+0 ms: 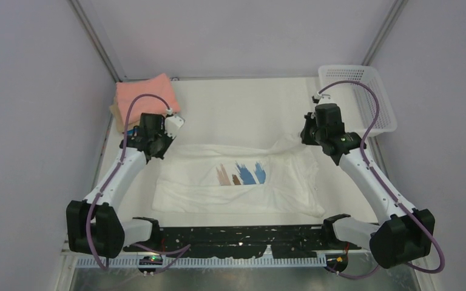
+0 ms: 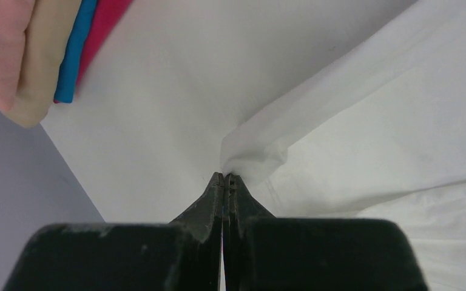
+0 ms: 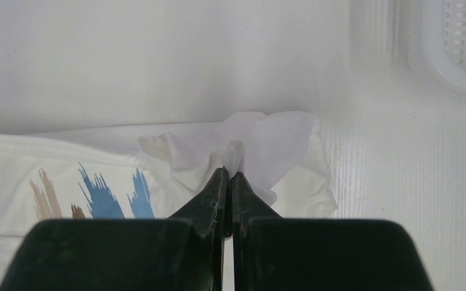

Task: Fold and stack the t-shirts
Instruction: Fold the other side of the tshirt into a rectangle

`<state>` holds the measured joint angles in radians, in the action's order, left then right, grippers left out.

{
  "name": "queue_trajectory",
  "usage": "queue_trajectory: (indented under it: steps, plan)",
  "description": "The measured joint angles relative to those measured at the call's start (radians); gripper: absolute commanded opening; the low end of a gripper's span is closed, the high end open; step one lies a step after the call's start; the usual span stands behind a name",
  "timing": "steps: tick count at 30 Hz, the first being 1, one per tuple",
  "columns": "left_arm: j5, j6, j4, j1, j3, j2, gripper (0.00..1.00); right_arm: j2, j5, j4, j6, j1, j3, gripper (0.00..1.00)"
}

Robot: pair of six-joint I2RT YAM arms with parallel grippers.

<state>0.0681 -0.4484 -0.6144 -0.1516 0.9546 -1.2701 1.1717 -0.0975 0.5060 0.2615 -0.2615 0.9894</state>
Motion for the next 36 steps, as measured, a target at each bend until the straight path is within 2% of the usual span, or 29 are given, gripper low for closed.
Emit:
queue_trajectory:
  steps: [5, 12, 26, 33, 36]
  plan:
    - [0.040, 0.060, 0.031, -0.020, -0.122, 0.128, 0.00, -0.061, 0.041, 0.008, -0.001, 0.000, -0.029, 0.06]
    - [0.069, 0.119, 0.087, -0.077, -0.209, 0.257, 0.00, -0.136, 0.066, 0.043, 0.001, 0.000, -0.090, 0.06]
    - [0.240, 0.183, 0.105, -0.148, -0.280, 0.328, 0.00, -0.245, 0.032, 0.105, 0.024, 0.000, -0.132, 0.06]
    - [0.219, 0.206, 0.109, -0.170, -0.313, 0.474, 0.00, -0.285, 0.034, 0.116, 0.030, 0.000, -0.152, 0.06]
    - [0.217, 0.226, 0.108, -0.177, -0.326, 0.480, 0.00, -0.285, 0.054, 0.118, 0.041, 0.000, -0.180, 0.06]
